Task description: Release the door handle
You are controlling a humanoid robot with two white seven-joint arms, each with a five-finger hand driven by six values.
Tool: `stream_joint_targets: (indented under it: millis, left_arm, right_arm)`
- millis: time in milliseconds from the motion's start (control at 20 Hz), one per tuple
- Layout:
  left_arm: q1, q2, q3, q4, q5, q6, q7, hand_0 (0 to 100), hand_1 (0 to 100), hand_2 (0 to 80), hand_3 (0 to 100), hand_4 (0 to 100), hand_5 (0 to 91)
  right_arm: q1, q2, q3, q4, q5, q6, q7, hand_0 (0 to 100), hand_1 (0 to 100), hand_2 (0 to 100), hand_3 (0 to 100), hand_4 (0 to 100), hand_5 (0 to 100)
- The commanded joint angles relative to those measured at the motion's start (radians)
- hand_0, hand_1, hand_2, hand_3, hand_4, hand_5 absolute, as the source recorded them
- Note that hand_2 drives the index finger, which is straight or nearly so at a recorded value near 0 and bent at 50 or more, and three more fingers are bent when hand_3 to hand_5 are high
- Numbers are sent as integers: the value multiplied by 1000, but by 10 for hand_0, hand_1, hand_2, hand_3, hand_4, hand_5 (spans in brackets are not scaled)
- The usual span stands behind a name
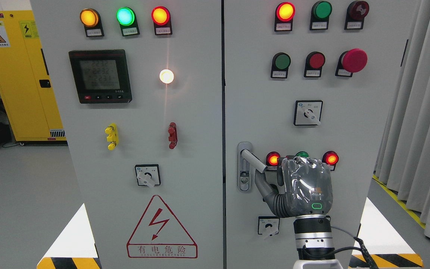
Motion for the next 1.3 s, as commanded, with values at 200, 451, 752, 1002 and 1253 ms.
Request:
stream_joint_targets:
  millis: [200, 451, 752, 1002, 1253]
  left_arm:
    - [0, 0, 0, -12, 1, 1, 0, 120, 556, 0, 0, 0, 0]
    - [0, 0, 0, -12, 1, 1, 0, 120, 556, 0, 0, 0, 0]
    - [0, 0, 0, -12, 1, 1, 0, 120, 556, 0, 0, 0, 0]
    - [0, 0, 0, -12, 1, 1, 0, 120, 556, 0, 0, 0, 0]
    - [0, 0, 0, -12, -1, 1, 0, 120, 556, 0, 0, 0, 0]
  right_arm:
    - [-4, 0, -5, 0, -1, -1, 0, 486, 374, 941, 1000, 1000, 1000]
    - [-4, 0, -5, 0, -1, -1, 0, 488, 373, 939, 1000, 1000, 1000]
    - [-6, 0, -16, 0, -2, -1, 0, 494, 373, 939, 1000, 1000, 1000]
    - [-10, 0, -17, 1, -4, -2, -2, 498, 372, 937, 1000, 1000, 1000]
    - [-13, 0, -17, 1, -5, -2, 0, 502, 371, 936, 1000, 1000, 1000]
